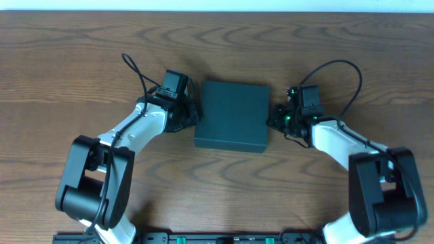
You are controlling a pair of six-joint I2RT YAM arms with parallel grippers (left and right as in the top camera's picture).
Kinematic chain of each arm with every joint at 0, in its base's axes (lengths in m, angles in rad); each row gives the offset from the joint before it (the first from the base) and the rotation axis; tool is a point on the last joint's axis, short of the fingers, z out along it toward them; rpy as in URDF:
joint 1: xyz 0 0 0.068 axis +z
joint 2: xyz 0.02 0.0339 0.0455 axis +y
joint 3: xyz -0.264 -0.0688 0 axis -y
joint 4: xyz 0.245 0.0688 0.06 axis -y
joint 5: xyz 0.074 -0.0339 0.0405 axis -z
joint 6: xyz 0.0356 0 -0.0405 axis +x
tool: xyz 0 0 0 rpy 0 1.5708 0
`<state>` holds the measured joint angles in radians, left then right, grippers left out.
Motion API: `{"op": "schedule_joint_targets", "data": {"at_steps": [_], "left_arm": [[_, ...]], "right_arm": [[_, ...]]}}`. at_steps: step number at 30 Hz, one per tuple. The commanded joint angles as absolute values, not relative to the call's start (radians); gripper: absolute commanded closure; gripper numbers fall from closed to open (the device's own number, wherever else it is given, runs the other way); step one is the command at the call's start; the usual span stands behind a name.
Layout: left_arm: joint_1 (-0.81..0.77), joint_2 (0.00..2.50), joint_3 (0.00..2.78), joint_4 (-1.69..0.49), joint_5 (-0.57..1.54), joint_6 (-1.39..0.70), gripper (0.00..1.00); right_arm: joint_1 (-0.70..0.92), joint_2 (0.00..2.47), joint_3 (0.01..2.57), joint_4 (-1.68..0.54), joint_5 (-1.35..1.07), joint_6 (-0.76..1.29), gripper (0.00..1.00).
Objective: Pack container
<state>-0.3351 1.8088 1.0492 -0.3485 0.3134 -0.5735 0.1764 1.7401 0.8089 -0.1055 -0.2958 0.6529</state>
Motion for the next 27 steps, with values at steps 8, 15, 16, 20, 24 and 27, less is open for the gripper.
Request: {"op": "schedule_joint_targets", "data": {"at_steps": [8, 15, 16, 20, 24, 27], "left_arm": [[-0.335, 1.820, 1.047, -0.240, 0.430, -0.706, 0.94], [-0.335, 1.820, 1.047, -0.116, 0.465, -0.774, 0.94], [-0.335, 1.820, 1.047, -0.112, 0.464, -0.785, 0.94], [-0.335, 1.820, 1.047, -0.091, 0.464, -0.811, 0.94], [-0.335, 1.820, 1.047, -0.068, 0.465, -0.847, 0.94], [-0.336, 1.820, 1.048, 0.006, 0.477, -0.901, 0.94]], "right_arm": [[0.190, 1.768, 0.812, 0.087, -0.428, 0.878, 0.99], [0.190, 1.768, 0.812, 0.131, -0.453, 0.913, 0.99], [0.189, 1.768, 0.812, 0.139, -0.453, 0.915, 0.99], [0.189, 1.768, 0.812, 0.201, -0.461, 0.995, 0.99], [0.189, 1.768, 0.812, 0.256, -0.480, 1.090, 0.99], [0.192, 1.768, 0.812, 0.267, -0.484, 1.109, 0.99]]}}
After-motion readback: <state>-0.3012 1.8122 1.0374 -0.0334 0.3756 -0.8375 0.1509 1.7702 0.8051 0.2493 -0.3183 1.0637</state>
